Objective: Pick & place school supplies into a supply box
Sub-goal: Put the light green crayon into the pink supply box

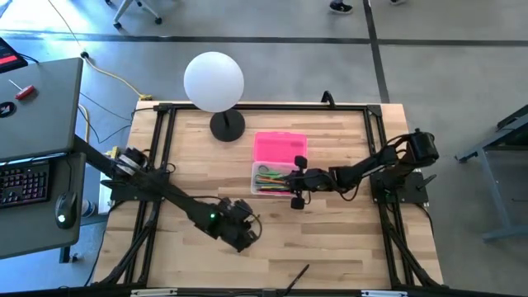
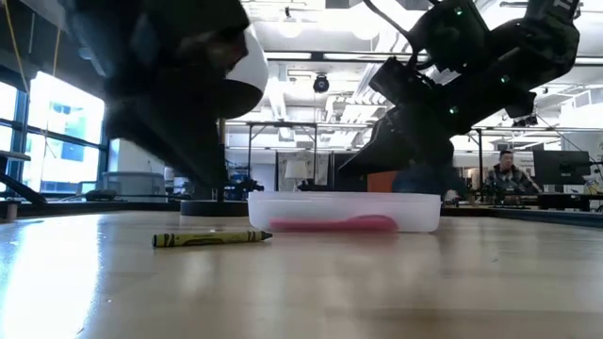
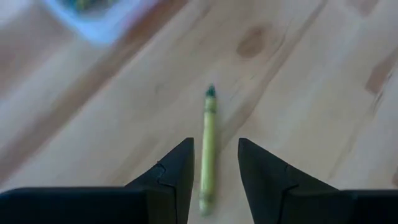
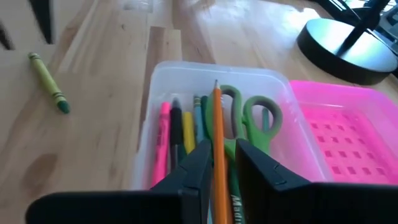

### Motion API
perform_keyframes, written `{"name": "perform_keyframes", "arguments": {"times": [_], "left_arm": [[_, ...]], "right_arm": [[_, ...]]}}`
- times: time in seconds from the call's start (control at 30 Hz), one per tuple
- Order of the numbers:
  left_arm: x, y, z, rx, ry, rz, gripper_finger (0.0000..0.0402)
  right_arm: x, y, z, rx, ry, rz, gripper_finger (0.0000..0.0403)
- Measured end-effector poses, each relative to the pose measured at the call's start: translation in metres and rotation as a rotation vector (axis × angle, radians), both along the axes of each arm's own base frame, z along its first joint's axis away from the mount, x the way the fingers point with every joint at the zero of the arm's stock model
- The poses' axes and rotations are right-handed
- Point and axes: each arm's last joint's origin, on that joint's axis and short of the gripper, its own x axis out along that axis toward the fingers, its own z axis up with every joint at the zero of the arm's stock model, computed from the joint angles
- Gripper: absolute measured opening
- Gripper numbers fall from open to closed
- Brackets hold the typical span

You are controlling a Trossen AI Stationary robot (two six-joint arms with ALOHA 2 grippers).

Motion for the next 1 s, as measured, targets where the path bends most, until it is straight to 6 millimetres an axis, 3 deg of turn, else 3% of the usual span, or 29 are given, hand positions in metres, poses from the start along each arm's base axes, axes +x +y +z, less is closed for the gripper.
{"name": "perform_keyframes", "arguments": {"times": [0.1, 0.4, 0.7, 1.0], "left_arm": [[0.011, -0.003, -0.003, 0.051, -0.067, -0.061, 0.0156], [0.009, -0.001, -0.003, 0.158, -0.070, -0.074, 0.0156], [0.017, -0.007, -0.042, 0.203, 0.019, -0.171, 0.0156], [0.020, -0.009, -0.042, 0.219, 0.010, -0.212, 0.0156]], "right_arm": [[0.000, 0.001, 0.000, 0.002, -0.001, 0.004, 0.0051], [0.001, 0.001, 0.002, 0.013, -0.018, 0.002, 0.0051], [0.001, 0.002, 0.002, 0.021, -0.020, 0.015, 0.0050], [0.001, 0.002, 0.003, 0.025, -0.032, 0.022, 0.0049]]}}
